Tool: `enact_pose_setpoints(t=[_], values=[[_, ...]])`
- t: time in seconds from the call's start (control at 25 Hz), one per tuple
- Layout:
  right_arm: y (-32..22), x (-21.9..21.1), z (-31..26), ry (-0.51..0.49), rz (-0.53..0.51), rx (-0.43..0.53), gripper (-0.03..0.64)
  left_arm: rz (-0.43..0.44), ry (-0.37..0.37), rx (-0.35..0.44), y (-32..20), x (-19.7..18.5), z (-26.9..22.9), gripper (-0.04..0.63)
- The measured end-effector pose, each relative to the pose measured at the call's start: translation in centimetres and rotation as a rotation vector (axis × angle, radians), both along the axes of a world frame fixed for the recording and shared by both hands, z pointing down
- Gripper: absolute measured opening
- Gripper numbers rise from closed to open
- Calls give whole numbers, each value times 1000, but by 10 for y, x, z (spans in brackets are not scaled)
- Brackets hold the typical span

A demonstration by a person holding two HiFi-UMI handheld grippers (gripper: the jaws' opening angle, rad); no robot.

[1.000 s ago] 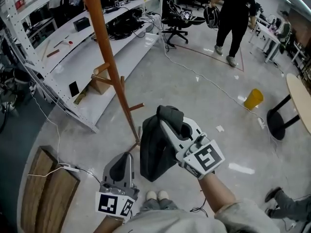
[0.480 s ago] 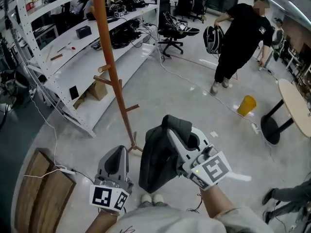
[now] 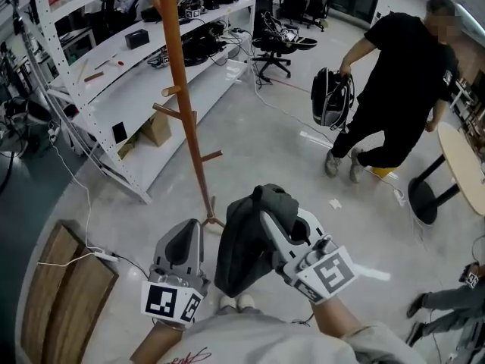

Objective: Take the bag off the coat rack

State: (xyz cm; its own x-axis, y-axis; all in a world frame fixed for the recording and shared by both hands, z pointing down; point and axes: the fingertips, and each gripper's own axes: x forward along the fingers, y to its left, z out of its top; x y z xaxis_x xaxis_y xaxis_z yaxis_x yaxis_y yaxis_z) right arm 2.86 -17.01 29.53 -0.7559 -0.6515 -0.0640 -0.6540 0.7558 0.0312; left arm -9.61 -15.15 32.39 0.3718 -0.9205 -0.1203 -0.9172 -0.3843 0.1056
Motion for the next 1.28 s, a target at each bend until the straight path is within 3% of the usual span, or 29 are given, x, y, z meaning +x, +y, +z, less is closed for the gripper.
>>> enact_pose_setpoints(t=[0.36, 1.28], values=[[13, -11, 17, -21, -29, -53, 37, 11, 18, -14, 3, 1, 9, 18], [51, -14, 9, -51, 40, -25, 38, 100, 13, 24, 23, -6, 2, 18]])
